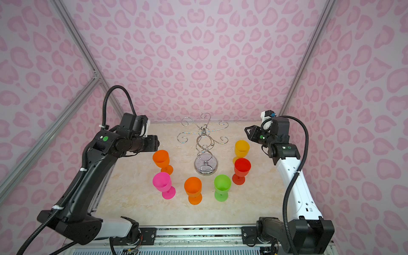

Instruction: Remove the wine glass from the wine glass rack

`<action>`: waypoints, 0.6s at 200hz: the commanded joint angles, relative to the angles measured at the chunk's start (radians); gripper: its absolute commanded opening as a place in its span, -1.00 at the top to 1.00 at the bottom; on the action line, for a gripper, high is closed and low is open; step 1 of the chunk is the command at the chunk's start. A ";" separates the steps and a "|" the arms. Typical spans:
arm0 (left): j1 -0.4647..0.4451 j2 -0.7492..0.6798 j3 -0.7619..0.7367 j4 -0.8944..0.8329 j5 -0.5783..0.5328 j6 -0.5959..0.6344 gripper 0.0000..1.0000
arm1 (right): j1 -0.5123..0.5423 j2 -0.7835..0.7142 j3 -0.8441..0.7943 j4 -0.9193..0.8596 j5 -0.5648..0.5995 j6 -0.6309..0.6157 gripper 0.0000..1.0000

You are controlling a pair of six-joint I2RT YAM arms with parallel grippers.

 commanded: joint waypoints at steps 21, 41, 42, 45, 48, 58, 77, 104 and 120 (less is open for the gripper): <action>0.017 -0.321 -0.381 0.584 -0.434 0.096 -0.67 | -0.024 -0.059 -0.072 0.065 0.243 -0.085 0.31; 0.051 -0.440 -0.597 0.877 -0.524 0.151 -0.94 | -0.032 -0.097 -0.144 0.124 0.391 -0.122 0.20; 0.053 -0.443 -0.605 0.887 -0.530 0.151 -0.96 | -0.032 -0.098 -0.148 0.128 0.400 -0.124 0.19; 0.060 -0.450 -0.626 0.917 -0.546 0.151 -1.00 | -0.032 -0.104 -0.162 0.138 0.425 -0.131 0.17; 0.066 -0.455 -0.646 0.944 -0.560 0.151 -0.97 | -0.032 -0.109 -0.173 0.148 0.448 -0.137 0.16; 0.093 -0.458 -0.700 1.010 -0.565 0.158 -0.96 | -0.034 -0.127 -0.219 0.195 0.516 -0.159 0.09; 0.140 -0.407 -0.780 1.099 -0.561 0.182 -0.96 | -0.035 -0.150 -0.306 0.292 0.605 -0.189 -0.06; 0.162 -0.306 -0.925 1.246 -0.595 0.200 -0.96 | -0.035 -0.158 -0.392 0.390 0.653 -0.190 -0.23; 0.206 -0.271 -1.033 1.364 -0.526 0.169 -0.96 | -0.035 -0.163 -0.433 0.445 0.672 -0.187 -0.27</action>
